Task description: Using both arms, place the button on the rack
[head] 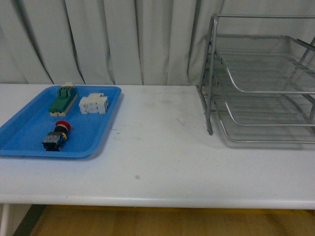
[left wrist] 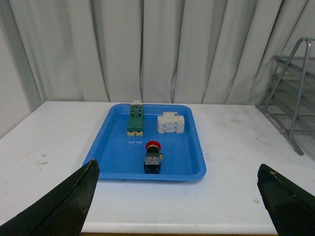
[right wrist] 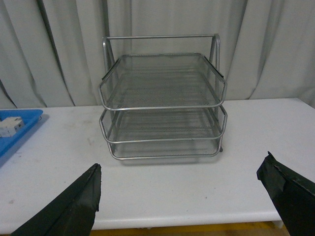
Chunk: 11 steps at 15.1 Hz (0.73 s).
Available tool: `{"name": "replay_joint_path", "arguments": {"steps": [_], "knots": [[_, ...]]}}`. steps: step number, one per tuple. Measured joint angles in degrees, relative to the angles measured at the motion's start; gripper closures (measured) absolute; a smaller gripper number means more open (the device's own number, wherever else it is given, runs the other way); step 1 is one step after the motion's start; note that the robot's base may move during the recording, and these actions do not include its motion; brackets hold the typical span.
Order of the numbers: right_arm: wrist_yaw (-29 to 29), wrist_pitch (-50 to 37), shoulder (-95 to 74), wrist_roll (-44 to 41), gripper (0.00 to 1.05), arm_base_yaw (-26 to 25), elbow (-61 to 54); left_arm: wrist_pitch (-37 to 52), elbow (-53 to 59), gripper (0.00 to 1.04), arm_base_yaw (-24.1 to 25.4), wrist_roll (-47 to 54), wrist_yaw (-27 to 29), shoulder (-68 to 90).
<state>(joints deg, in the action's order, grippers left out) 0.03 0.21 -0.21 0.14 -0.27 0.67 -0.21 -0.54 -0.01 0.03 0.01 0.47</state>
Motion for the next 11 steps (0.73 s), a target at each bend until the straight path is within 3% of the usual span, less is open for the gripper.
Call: {"name": "replay_joint_path", "arguments": {"steps": [11], "knots": [[0.0,0.0,0.0,0.0,0.06,0.0,0.0,0.0,0.0,0.07,0.0,0.0,0.0,0.0]]}}
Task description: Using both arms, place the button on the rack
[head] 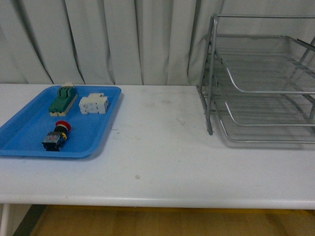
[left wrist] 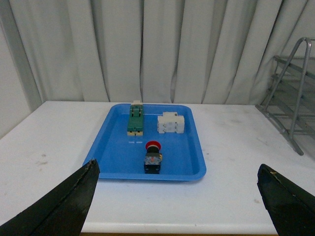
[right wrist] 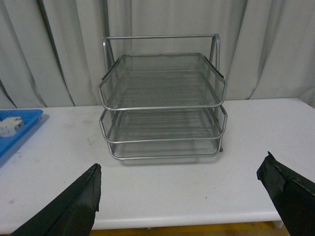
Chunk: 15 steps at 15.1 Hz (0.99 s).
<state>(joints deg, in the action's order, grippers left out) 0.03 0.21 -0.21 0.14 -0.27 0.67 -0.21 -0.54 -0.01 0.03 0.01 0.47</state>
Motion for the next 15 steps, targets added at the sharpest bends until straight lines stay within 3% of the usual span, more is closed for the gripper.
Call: {"name": "replay_joint_path", "arguments": {"steps": [10,11,13,15], "knots": [[0.0,0.3,0.0,0.0,0.06,0.0,0.0,0.0,0.0,0.07,0.0,0.0,0.0,0.0],[-2.2,6.9,-5.1,3.2,0.06,1.6,2.6,0.0,0.0,0.07,0.0,0.0,0.0,0.0],[1.4,-5.9,-22.6,12.4,0.06,0.9,3.3,0.0,0.0,0.07,0.0,0.0,0.1,0.0],[8.2,-26.4,-44.9,24.2,0.06,-0.9,4.2,0.0,0.0,0.07,0.0,0.0,0.0,0.0]]}}
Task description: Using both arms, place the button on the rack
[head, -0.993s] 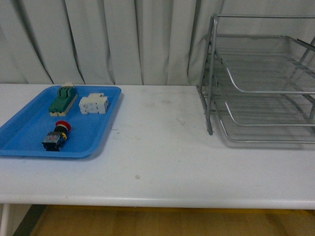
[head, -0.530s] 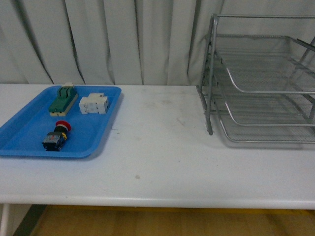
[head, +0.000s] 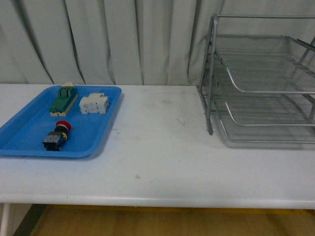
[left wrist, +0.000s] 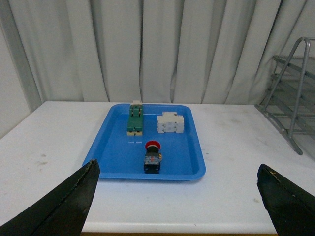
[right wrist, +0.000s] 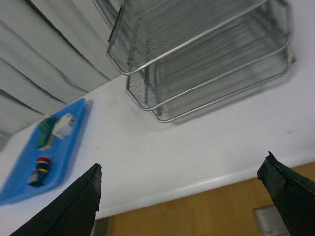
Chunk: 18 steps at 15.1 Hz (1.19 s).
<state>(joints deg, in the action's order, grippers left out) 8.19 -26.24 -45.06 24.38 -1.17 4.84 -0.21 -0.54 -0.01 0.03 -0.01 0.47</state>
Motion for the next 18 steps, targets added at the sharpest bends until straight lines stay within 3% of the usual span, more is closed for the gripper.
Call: {"name": "replay_joint_path", "arguments": {"steps": [1,2,3,6,13,16,18], "knots": [[2.7,-10.9,-12.5,6.5,0.06,-0.1,1.6,0.0,0.0,0.07,0.0,0.0,0.0,0.0],[7.1,-29.0,-35.0,17.6,0.06,0.2,8.0,0.0,0.0,0.07,0.0,0.0,0.0,0.0],[5.2,-36.0,-58.3,28.0,0.06,2.0,19.1,0.0,0.0,0.07,0.0,0.0,0.0,0.0],[3.6,-32.6,-66.8,33.1,0.06,2.7,29.6,0.0,0.0,0.07,0.0,0.0,0.0,0.0],[0.8,-23.0,-77.8,35.0,0.10,1.7,46.0,0.0,0.0,0.07,0.0,0.0,0.0,0.0],[-0.1,-22.0,-80.6,35.8,0.37,1.5,49.4,0.0,0.0,0.07,0.0,0.0,0.0,0.0],[-0.6,-23.4,-81.7,37.8,0.64,1.5,50.0,0.0,0.0,0.07,0.0,0.0,0.0,0.0]]}}
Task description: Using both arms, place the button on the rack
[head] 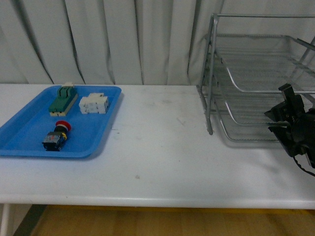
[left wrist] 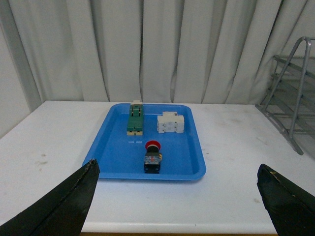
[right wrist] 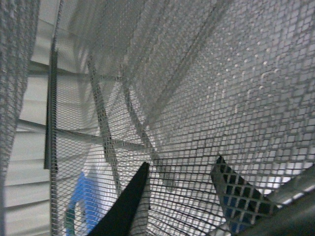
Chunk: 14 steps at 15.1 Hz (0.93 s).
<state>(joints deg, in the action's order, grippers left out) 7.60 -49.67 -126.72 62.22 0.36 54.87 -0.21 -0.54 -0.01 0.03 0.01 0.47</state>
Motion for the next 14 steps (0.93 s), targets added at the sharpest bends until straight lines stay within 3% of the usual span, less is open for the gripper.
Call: {"name": "replay_joint_path", "arguments": {"steps": [2,4,6,9,10,14], "knots": [[0.2,-4.8,0.0,3.5,0.86,0.0,-2.3,0.0,0.0,0.07,0.0,0.0,0.0,0.0],[2.1,-18.0,-0.3,18.1,1.02,-0.9,-11.4,0.0,0.0,0.07,0.0,0.0,0.0,0.0],[2.8,-24.8,1.3,19.9,1.02,-0.6,-19.8,0.0,0.0,0.07,0.0,0.0,0.0,0.0],[2.7,-26.7,4.1,20.9,1.02,0.4,-29.4,0.0,0.0,0.07,0.0,0.0,0.0,0.0],[3.2,-25.4,3.9,20.6,0.87,0.3,-29.3,0.0,0.0,0.07,0.0,0.0,0.0,0.0],[4.2,-24.5,3.8,17.4,0.44,-0.8,-30.6,0.0,0.0,0.07,0.0,0.0,0.0,0.0]]}}
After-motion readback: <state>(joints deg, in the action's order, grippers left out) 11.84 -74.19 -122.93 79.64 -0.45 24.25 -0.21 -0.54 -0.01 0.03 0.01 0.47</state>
